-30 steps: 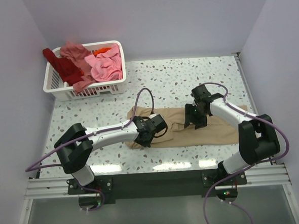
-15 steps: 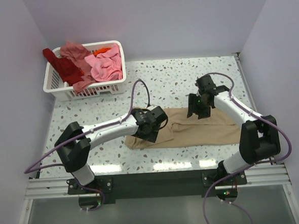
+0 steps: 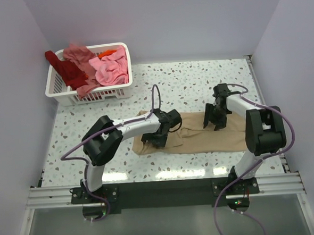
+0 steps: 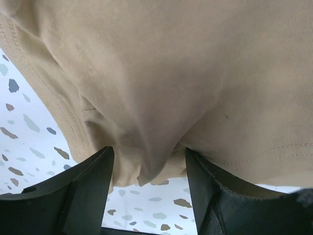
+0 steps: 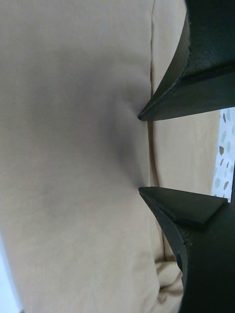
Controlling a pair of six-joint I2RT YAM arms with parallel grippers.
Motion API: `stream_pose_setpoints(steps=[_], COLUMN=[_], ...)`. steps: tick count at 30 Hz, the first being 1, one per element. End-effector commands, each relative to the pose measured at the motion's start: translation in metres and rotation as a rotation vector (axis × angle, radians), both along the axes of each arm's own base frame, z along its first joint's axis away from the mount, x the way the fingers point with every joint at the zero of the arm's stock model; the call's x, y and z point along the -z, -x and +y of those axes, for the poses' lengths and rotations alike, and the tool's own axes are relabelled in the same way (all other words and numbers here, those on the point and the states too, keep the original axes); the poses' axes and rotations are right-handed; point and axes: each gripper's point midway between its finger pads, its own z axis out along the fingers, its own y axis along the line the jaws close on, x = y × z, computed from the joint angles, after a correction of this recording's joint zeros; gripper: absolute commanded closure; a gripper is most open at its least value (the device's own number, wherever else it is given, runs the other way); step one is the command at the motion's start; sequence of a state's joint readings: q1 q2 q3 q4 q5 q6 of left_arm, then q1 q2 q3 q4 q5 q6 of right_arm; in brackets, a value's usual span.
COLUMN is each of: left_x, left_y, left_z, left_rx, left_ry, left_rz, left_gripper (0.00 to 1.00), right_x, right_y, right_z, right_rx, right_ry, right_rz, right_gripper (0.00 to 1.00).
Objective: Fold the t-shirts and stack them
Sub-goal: Fold the tshirt
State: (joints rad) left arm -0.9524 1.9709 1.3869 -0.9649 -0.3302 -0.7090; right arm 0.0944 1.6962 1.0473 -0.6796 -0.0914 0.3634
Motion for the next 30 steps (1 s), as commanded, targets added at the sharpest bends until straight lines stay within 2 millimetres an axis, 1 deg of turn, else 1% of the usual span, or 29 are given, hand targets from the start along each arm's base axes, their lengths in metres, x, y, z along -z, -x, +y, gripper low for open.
stream_pose_setpoints(steps=[1, 5, 6, 7, 8, 9, 10, 11, 12, 13, 14, 15, 16, 17, 18, 19, 20, 21, 22, 23, 24, 25, 26, 27, 28, 30], left_x=[0.019, 0.031, 0.029, 0.034, 0.036, 0.032, 0.038, 0.037, 0.032, 0.04, 0.04, 0.035, 0.041, 0.036, 0.036, 0.042, 0.042, 0.04, 0.039, 0.029, 0.028, 0.036, 0.026, 0.031, 0.03, 0.022], left_y=[-0.017, -0.033, -0.04, -0.045, -0.052, -0.063, -0.07, -0.076, -0.088, -0.093, -0.101, -0.113, -0.121, -0.132, -0.139, -0.147, -0.153, -0.165, -0.175, -0.19, -0.196, -0.203, -0.215, -0.22, -0.227, -0.239], left_z=[0.001, 0.003, 0.0, 0.0, 0.002, -0.004, -0.002, -0.003, -0.008, -0.006, -0.004, -0.009, -0.004, -0.008, -0.006, -0.001, 0.0, -0.004, 0.0, -0.007, -0.006, 0.0, -0.005, -0.004, -0.001, -0.002], left_rx=[-0.006, -0.018, -0.006, -0.004, -0.004, 0.015, 0.015, 0.021, 0.034, 0.037, 0.029, 0.036, 0.025, 0.023, 0.027, 0.017, 0.016, 0.029, 0.022, 0.02, 0.032, 0.023, 0.021, 0.026, 0.017, 0.012], left_ry=[-0.038, -0.032, -0.025, -0.036, -0.039, -0.029, -0.048, -0.052, -0.05, -0.074, -0.076, -0.064, -0.077, -0.063, -0.068, -0.081, -0.082, -0.079, -0.087, -0.065, -0.074, -0.089, -0.07, -0.077, -0.075, -0.054], left_rz=[-0.006, 0.0, -0.009, -0.007, -0.007, -0.021, -0.019, -0.025, -0.037, -0.03, -0.033, -0.049, -0.046, -0.063, -0.065, -0.061, -0.065, -0.079, -0.091, -0.129, -0.128, -0.121, -0.151, -0.148, -0.158, -0.191], left_gripper=[0.35, 0.36, 0.36, 0.36, 0.37, 0.37, 0.37, 0.37, 0.37, 0.37, 0.37, 0.37, 0.37, 0.37, 0.37, 0.37, 0.37, 0.37, 0.37, 0.37, 0.37, 0.37, 0.36, 0.36, 0.36, 0.35], right_x=[0.013, 0.026, 0.03, 0.032, 0.034, 0.036, 0.036, 0.037, 0.037, 0.036, 0.035, 0.034, 0.031, 0.03, 0.028, 0.027, 0.024, 0.023, 0.022, 0.021, 0.019, 0.019, 0.019, 0.018, 0.017, 0.014], right_y=[0.004, 0.022, 0.025, 0.028, 0.033, 0.035, 0.037, 0.04, 0.042, 0.042, 0.045, 0.046, 0.047, 0.048, 0.049, 0.051, 0.052, 0.053, 0.054, 0.057, 0.058, 0.059, 0.062, 0.063, 0.063, 0.066], right_z=[-0.002, -0.007, -0.007, -0.008, -0.008, -0.007, -0.007, -0.008, -0.008, -0.008, -0.009, -0.009, -0.007, -0.006, -0.005, -0.002, -0.001, -0.001, 0.001, 0.002, 0.004, 0.005, 0.008, 0.009, 0.011, 0.014], right_rx=[-0.013, -0.008, -0.008, -0.005, -0.002, -0.001, 0.002, 0.008, 0.008, 0.01, 0.015, 0.013, 0.015, 0.017, 0.021, 0.022, 0.027, 0.028, 0.032, 0.031, 0.03, 0.03, 0.024, 0.017, 0.01, -0.018], right_ry=[-0.003, 0.019, 0.021, 0.023, 0.02, 0.019, 0.019, 0.02, 0.022, 0.024, 0.025, 0.025, 0.018, 0.012, 0.004, -0.01, -0.016, -0.019, -0.028, -0.035, -0.043, -0.049, -0.059, -0.059, -0.062, -0.054], right_rz=[0.018, 0.084, 0.098, 0.11, 0.126, 0.136, 0.141, 0.155, 0.161, 0.158, 0.169, 0.17, 0.17, 0.169, 0.169, 0.171, 0.167, 0.168, 0.166, 0.171, 0.169, 0.17, 0.178, 0.181, 0.181, 0.183], right_gripper=[0.4, 0.41, 0.41, 0.41, 0.41, 0.41, 0.41, 0.41, 0.41, 0.41, 0.41, 0.41, 0.41, 0.41, 0.41, 0.41, 0.41, 0.41, 0.41, 0.41, 0.41, 0.41, 0.41, 0.41, 0.41, 0.41])
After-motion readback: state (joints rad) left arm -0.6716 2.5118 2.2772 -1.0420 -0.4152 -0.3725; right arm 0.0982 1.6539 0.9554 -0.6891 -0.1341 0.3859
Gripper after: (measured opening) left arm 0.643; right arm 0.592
